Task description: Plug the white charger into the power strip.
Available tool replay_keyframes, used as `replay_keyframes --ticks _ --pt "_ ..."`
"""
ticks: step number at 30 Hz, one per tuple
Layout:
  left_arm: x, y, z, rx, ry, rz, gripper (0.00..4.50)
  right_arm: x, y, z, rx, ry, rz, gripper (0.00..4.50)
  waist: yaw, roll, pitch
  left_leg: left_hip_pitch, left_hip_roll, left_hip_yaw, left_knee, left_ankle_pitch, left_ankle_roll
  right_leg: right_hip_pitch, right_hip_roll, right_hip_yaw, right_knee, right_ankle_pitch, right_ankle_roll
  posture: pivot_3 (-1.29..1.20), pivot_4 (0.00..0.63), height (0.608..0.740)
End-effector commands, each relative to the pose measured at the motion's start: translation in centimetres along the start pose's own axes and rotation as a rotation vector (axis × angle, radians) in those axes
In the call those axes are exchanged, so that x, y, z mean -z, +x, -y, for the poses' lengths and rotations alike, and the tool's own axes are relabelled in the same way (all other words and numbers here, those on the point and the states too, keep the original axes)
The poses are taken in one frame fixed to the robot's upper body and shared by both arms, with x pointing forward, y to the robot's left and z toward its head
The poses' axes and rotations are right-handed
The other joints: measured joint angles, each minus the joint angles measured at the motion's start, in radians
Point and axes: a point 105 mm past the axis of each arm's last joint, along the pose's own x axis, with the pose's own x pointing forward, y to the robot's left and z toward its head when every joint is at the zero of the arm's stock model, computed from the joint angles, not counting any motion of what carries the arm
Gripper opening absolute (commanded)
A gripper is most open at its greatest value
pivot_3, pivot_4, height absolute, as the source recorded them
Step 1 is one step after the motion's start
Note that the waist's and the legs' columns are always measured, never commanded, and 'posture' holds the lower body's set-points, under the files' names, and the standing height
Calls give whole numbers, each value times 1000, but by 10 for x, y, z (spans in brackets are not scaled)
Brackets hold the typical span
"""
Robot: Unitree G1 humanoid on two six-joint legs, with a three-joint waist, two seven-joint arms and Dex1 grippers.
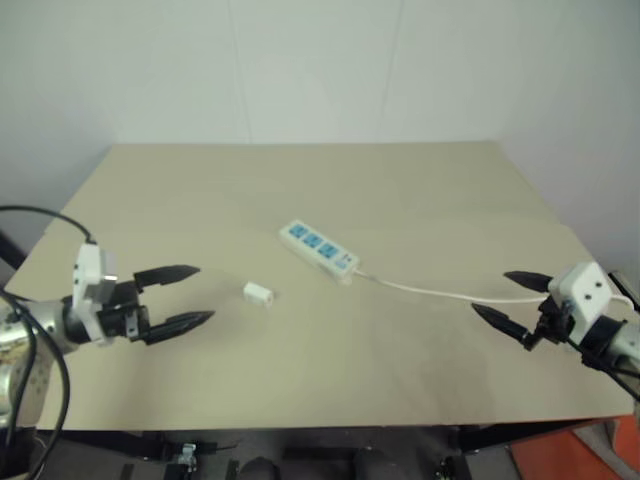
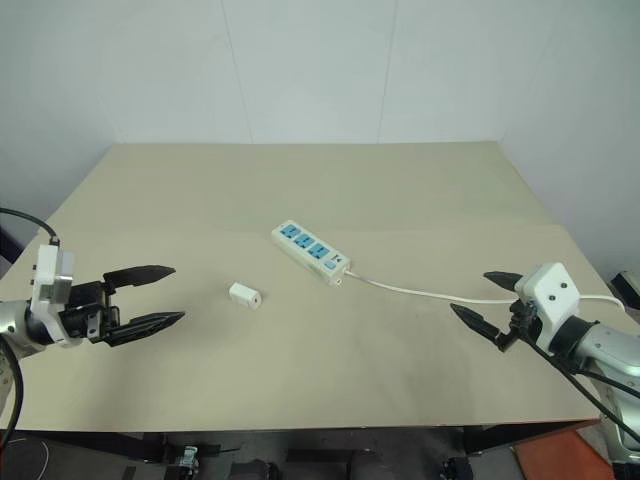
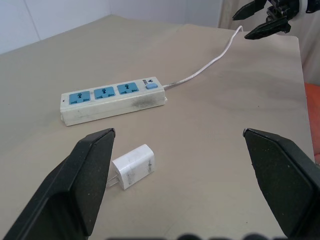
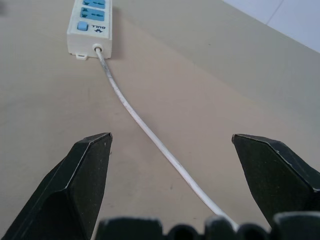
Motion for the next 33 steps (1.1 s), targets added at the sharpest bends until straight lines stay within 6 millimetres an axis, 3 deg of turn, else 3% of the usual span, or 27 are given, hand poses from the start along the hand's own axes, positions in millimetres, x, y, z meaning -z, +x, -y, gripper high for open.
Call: replay_keyframes --ticks 1,14,17,22,33 --pt "-11 -6 -2 -15 47 -1 4483 -12 -4 4 9 -39 36 4500 0 0 0 0 0 0 0 0 0 0 0 0 0 0 0 0 150 740" --pt "-10 -8 2 -24 43 -5 4483 -11 -3 2 -28 -14 45 4500 0 0 0 0 0 0 0 0 0 0 0 0 0 0 0 0 150 740" --pt "-11 -5 3 -11 53 -17 4483 -12 6 -2 -47 2 54 4500 -1 0 0 0 0 0 0 0 0 0 0 0 0 0 0 0 150 740" --pt "-16 4 -1 22 111 -73 4483 -12 50 -20 -105 -42 95 4500 -12 -2 -1 1 0 -1 0 0 0 0 0 -1 1 0 0 0 150 740" --pt "-20 21 -3 91 159 -111 4483 -23 162 -53 -212 41 198 4500 -17 -2 -1 -1 0 -1 0 0 0 -1 0 -1 1 1 -1 0 150 740"
